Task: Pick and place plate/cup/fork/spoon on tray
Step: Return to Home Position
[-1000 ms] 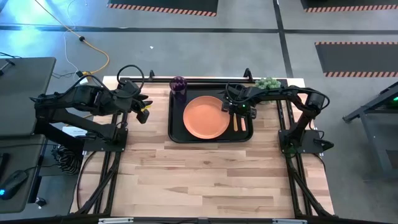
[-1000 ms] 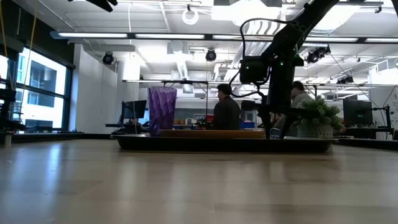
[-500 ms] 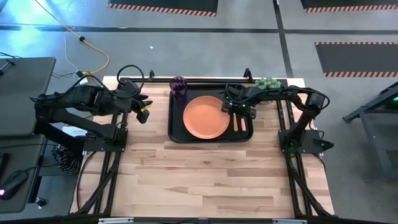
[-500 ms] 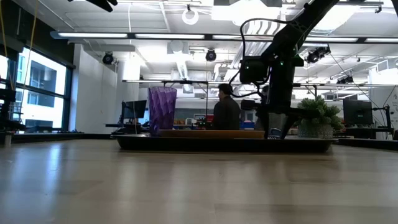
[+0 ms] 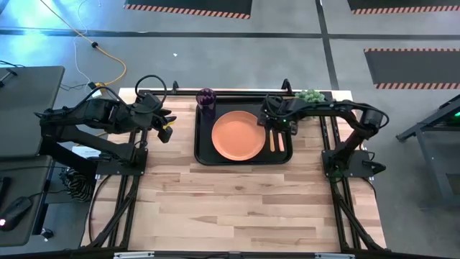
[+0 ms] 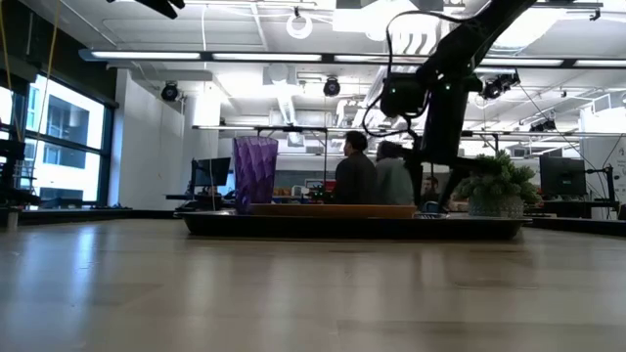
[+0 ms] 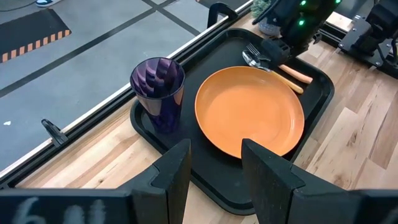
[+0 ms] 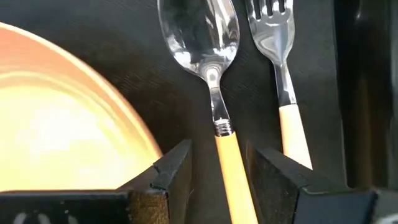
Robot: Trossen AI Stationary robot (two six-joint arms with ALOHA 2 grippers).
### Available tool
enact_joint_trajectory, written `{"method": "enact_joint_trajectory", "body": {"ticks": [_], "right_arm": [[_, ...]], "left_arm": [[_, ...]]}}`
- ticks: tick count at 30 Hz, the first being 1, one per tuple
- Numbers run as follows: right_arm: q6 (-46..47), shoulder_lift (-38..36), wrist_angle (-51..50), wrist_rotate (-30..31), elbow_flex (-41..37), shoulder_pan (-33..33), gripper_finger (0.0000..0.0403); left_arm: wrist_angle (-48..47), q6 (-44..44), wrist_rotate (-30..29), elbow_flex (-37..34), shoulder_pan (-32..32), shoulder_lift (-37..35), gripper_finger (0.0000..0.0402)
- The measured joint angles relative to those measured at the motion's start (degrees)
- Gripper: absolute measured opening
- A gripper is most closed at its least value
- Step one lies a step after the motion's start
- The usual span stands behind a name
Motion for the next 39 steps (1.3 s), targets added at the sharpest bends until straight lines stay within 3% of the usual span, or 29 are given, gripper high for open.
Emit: {"method": "enact_joint_trajectory", "body": {"ticks": [11, 18, 23, 32, 39], "right_arm": [[-2.17, -11.26, 1.37, 3.0, 0.0, 2.53, 0.0144], [-9.46, -19.0, 11.5, 10.97, 0.0, 9.62, 0.0144], [-21.27, -22.42, 21.73, 15.8, 0.0, 16.2, 0.0144], [-42.98, -23.95, 46.11, 5.61, 0.0, 25.77, 0.0144], [-51.78, -24.41, 56.13, 4.61, 0.02, 29.69, 0.0144]], "left_arm": [[-0.01, 0.53, -0.02, 0.0, -0.02, -0.02, 0.0133], [-0.02, 1.51, -0.1, -0.02, -0.82, -0.84, 0.0133], [1.2, 1.2, -0.06, -2.17, -3.5, -4.41, 0.0133], [21.28, 4.97, 1.0, -16.25, -7.99, -17.53, 0.0133], [38.84, 13.06, 8.08, -30.98, -10.33, -26.33, 0.0133]]}}
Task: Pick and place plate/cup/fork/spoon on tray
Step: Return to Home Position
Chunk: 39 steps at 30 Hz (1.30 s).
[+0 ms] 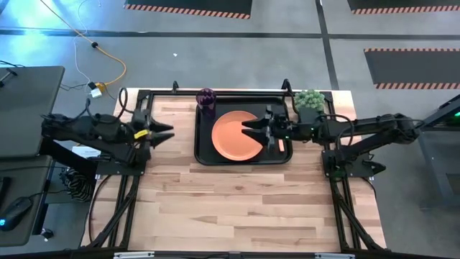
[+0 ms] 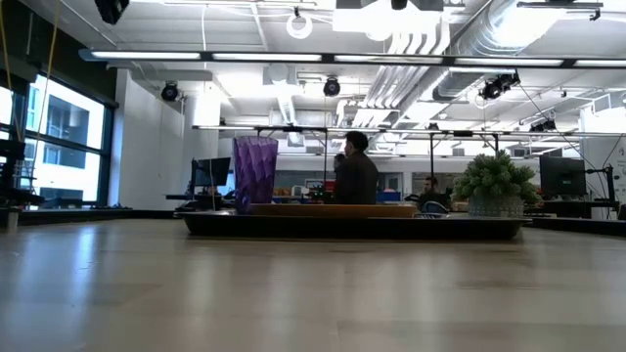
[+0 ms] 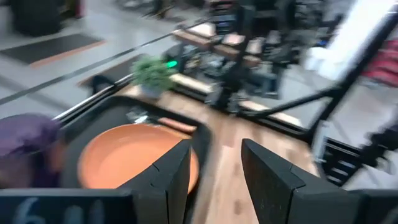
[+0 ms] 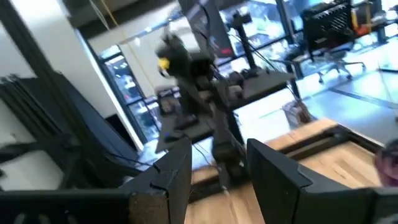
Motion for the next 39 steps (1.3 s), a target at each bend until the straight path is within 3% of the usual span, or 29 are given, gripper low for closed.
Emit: {"method": "enact_joint_trajectory", "body": {"ticks": [8, 16, 22, 35, 39], "right_arm": [[6.77, -0.92, 1.54, -0.55, 0.04, 1.88, 0.0144], [6.41, -1.03, 7.15, -1.1, 0.04, 3.48, 0.0144], [9.9, -1.35, 8.55, -1.57, 0.04, 3.51, 0.0144], [10.9, -1.35, 14.66, -1.72, 0.02, 4.65, 0.0144], [10.03, -1.37, 15.18, -3.49, 0.02, 5.27, 0.0144]], "left_arm": [[14.06, 4.42, 6.46, -15.26, -0.88, -10.1, 0.0133], [14.78, 5.15, 7.32, -23.88, -0.86, -21.18, 0.0133], [15.0, 5.92, 11.88, -28.61, -0.86, -29.24, 0.0133], [15.97, 6.47, 15.94, -37.74, -0.88, -29.03, 0.0133], [21.59, 5.23, 16.36, -41.26, -0.88, -28.88, 0.0133]]}}
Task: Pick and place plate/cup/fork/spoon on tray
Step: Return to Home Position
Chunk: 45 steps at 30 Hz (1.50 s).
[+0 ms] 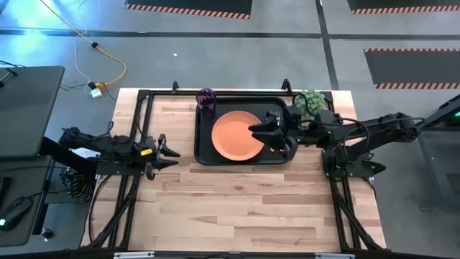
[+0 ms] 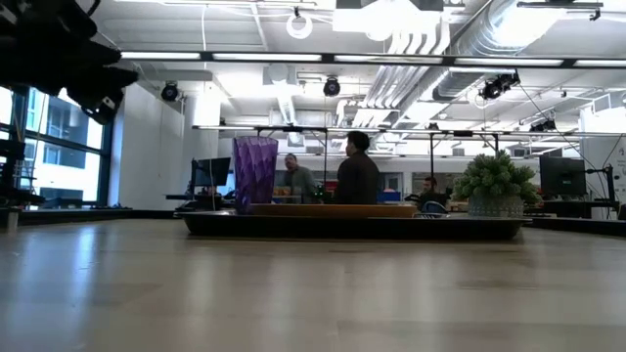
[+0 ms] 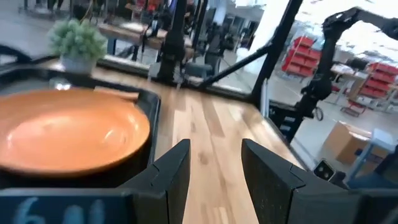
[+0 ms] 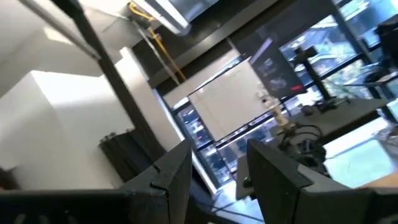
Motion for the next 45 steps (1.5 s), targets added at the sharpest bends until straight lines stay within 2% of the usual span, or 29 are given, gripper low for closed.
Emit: {"method": "enact_joint_trajectory", "body": {"ticks": [6, 11, 18, 23, 33, 45], "right_arm": [[0.28, -0.91, -0.22, -2.1, -0.04, 0.3, 0.0144], [-4.06, -3.41, -0.08, -3.63, -0.04, 0.33, 0.0144], [-10.82, -8.46, -0.53, -9.4, -0.05, 0.33, 0.0144], [-15.94, -12.81, -7.15, -11.37, -0.04, 0.28, 0.0144], [-24.36, -25.01, -23.26, -11.02, -3.16, -1.31, 0.0144], [-30.66, -45.15, -30.79, -10.97, -15.39, -1.36, 0.0144]], "left_arm": [[3.83, 1.63, -0.28, -1.22, 0.36, 0.11, 0.0133], [3.8, 3.66, -0.33, -1.22, 0.57, 0.43, 0.0133], [3.77, 2.69, -0.34, -1.22, 0.57, 0.44, 0.0133], [3.77, 2.69, -0.35, -1.22, 0.55, 0.44, 0.0133], [3.77, 2.69, -0.35, -1.22, 0.55, 0.44, 0.0133], [3.75, 2.69, -0.35, -1.22, 0.55, 0.44, 0.0133]]}}
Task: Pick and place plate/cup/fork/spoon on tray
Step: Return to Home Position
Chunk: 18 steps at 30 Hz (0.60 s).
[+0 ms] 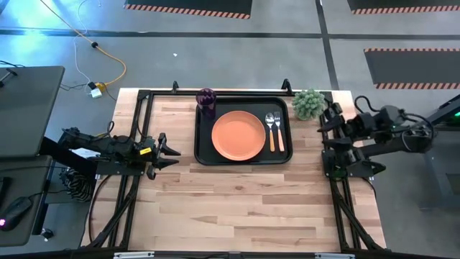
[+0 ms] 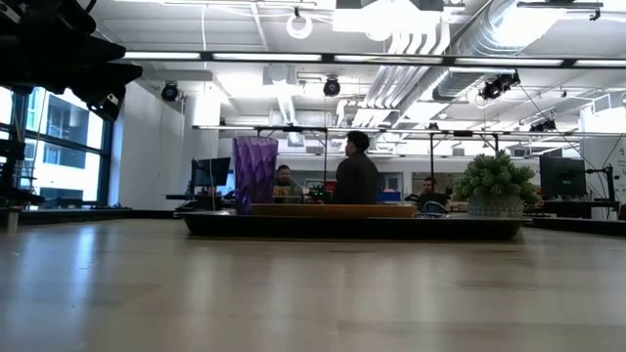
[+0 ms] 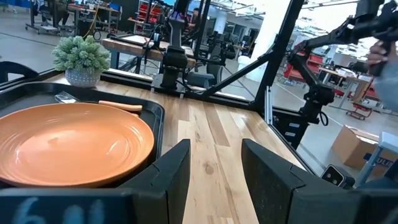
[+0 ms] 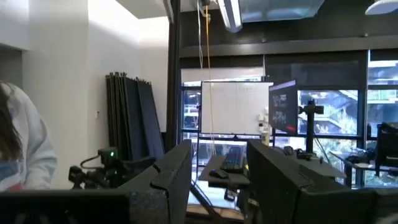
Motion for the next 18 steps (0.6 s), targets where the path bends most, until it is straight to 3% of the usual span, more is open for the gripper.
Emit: {"method": "enact_joint_trajectory", "body": {"ticks": [12, 18], "right_arm": [[0.23, -18.54, -8.54, 1.16, -14.87, 0.0, 0.0144], [0.16, -23.58, -16.07, 1.61, -18.37, 0.0, 0.0144]], "left_arm": [[0.0, 0.0, 0.0, 0.02, -0.01, 0.0, 0.0133], [0.04, 0.0, -0.02, 0.02, -0.02, 0.0, 0.0133]]}}
